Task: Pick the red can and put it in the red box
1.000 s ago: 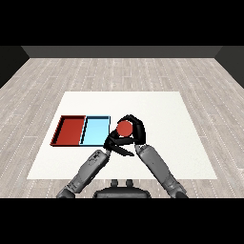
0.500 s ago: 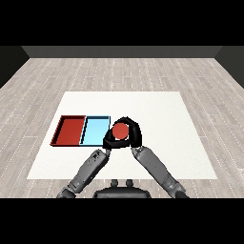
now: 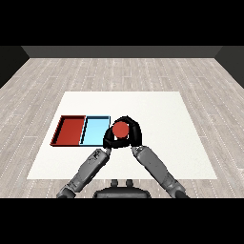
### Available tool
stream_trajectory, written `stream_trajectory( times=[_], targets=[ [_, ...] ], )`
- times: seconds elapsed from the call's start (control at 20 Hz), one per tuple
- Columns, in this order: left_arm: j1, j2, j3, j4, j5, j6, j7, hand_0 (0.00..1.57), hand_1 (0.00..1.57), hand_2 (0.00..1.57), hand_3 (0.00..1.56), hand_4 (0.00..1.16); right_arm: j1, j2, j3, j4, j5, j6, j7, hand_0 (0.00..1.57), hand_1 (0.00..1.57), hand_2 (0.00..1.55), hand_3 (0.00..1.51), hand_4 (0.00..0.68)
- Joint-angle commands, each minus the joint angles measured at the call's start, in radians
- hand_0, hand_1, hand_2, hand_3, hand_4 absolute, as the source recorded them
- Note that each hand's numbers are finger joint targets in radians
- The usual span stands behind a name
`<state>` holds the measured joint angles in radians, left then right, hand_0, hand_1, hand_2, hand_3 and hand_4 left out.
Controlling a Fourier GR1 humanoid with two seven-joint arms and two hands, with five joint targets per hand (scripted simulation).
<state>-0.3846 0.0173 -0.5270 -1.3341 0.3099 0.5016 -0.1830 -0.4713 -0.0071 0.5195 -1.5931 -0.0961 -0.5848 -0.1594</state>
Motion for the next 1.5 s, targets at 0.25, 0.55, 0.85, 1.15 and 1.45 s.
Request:
stream_trajectory(
  times=[0.25,0.55,0.85,1.15,1.45],
  targets=[
    [0.05,-0.016,-0.042,-0.035,-0.003,0.029,-0.04,1.57,1.57,1.57,1.49,1.13,0.027,0.007,-0.041,0.034,-0.039,0.041,-0.044,1.42,1.42,1.35,1.28,0.172],
    [-0.018,-0.017,-0.019,0.012,0.02,0.026,-0.05,1.57,1.57,1.57,1.5,1.13,0.014,0.006,-0.017,0.021,0.115,0.083,0.117,0.0,0.0,0.0,0.0,0.0],
    [0.019,-0.017,-0.011,0.028,-0.012,-0.002,-0.086,1.57,1.57,1.57,1.5,1.13,0.007,0.007,-0.068,0.049,0.088,0.05,0.056,0.0,0.0,0.0,0.0,0.0],
    [-0.099,-0.017,-0.027,0.022,0.008,0.096,-0.018,1.57,1.57,1.57,1.5,1.14,0.013,0.007,-0.058,-0.032,0.153,0.035,0.161,0.0,0.0,0.0,0.0,0.0],
    [0.047,-0.017,0.032,0.004,-0.029,-0.042,-0.083,1.57,1.57,1.57,1.48,1.14,0.079,-0.034,-0.179,-0.136,0.106,0.156,0.136,0.0,0.0,0.0,0.0,0.0]
  ],
)
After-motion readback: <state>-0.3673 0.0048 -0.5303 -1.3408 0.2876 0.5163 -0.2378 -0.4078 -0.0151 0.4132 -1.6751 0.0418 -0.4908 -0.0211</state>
